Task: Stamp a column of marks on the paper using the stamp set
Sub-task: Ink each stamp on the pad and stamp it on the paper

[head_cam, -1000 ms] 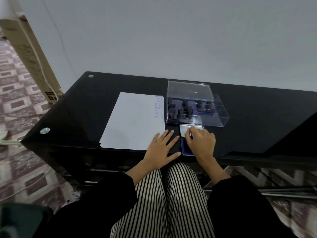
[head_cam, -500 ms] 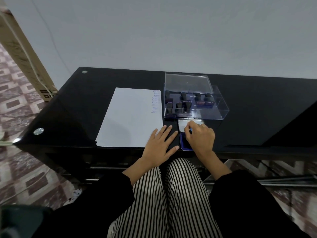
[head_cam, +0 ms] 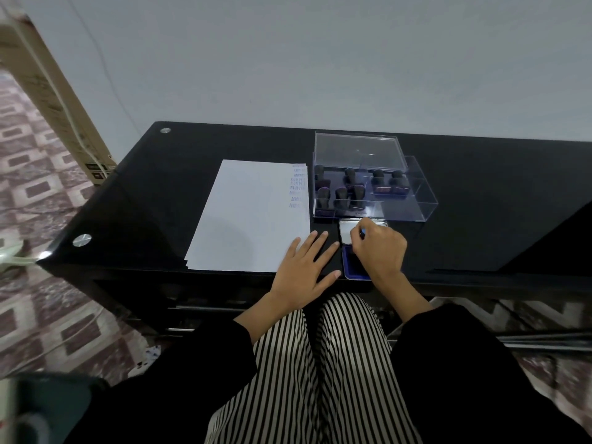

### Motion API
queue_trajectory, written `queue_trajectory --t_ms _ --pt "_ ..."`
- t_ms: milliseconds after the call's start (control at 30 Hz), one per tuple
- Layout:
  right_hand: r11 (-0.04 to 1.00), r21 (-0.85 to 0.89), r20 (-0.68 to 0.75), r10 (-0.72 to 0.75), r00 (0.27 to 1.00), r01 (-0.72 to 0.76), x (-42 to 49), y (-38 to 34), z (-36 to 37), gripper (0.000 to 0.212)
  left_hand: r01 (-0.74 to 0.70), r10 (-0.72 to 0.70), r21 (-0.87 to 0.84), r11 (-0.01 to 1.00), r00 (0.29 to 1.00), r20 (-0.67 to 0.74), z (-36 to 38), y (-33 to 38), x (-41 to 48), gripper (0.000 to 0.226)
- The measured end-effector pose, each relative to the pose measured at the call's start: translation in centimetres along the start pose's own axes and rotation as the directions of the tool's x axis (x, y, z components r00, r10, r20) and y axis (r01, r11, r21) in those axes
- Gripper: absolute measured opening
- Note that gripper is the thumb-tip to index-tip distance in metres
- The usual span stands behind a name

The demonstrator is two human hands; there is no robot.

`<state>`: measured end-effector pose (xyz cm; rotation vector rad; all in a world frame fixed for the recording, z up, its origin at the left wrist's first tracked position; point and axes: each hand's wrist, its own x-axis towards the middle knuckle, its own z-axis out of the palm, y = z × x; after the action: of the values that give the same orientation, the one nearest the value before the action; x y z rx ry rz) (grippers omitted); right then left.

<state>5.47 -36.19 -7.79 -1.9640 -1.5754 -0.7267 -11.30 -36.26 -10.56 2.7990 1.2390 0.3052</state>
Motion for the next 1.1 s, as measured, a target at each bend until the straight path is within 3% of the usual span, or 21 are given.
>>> queue_trajectory --t_ms 400,600,900,1100 --pt "0.995 0.059 -0.106 -0.071 0.992 0.077 -1.8 -0.2 -1.0 0.03 -0.007 0.007 -0.002 1.0 0.999 -0.031 0.4 -0.1 0.1 0.07" --pt "0.995 0.065 -0.085 -0.069 0.994 0.075 -2.0 -0.1 -1.0 0.031 -0.006 0.006 0.0 1.0 1.0 -0.022 0.3 0.0 0.1 0.077" --pt "0.998 0.065 -0.058 -0.018 0.998 0.021 -0.4 -0.2 -0.1 0.032 -0.007 0.007 -0.008 1.0 0.999 -0.031 0.4 0.0 0.0 0.07" --pt "0.998 0.058 -0.026 -0.022 0.999 0.024 -0.1 -0.2 0.2 0.021 -0.01 0.01 0.001 1.0 0.999 -0.043 0.5 -0.1 0.1 0.068"
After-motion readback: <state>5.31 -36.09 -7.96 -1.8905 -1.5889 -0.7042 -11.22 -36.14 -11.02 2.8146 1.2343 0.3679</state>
